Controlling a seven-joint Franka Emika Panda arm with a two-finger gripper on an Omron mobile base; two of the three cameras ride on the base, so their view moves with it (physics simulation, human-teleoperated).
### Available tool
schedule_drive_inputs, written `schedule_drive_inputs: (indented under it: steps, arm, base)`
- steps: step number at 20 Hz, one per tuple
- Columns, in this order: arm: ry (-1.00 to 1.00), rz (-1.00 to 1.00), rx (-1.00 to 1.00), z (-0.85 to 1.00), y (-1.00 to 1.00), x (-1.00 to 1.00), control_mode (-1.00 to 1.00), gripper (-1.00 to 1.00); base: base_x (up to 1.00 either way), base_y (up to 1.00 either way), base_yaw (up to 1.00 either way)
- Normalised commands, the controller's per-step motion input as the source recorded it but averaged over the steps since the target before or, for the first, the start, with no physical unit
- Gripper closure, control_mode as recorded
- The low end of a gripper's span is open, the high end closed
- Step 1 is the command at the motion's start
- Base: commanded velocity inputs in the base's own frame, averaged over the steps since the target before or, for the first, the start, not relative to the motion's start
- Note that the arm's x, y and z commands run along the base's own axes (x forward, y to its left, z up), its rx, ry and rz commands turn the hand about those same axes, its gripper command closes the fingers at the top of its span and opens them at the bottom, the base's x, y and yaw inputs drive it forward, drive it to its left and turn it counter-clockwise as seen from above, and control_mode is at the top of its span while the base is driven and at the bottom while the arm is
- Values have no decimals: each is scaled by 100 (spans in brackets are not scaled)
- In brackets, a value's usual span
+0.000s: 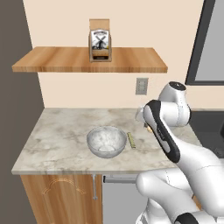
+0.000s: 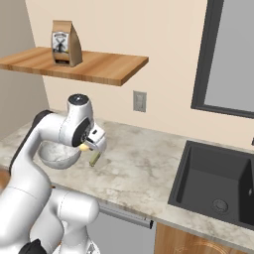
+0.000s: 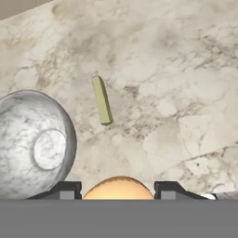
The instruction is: Pick the egg and butter from the fridge and place them by the bowl for mixing.
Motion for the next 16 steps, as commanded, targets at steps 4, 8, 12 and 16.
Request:
schedule_drive_inputs:
  steps: [4, 8, 12, 16]
  arm:
    - [0, 0, 2, -59, 6, 23, -100, 100]
    - [2, 0, 1, -61, 11, 19, -100, 100]
    - [3, 0, 5, -64, 17, 29, -100, 100]
    - [2, 0, 2, -55, 8, 28, -100, 100]
  base:
    - [0, 0, 0]
    - [0, 0, 0]
    - [0, 0, 0]
    - [0, 0, 0]
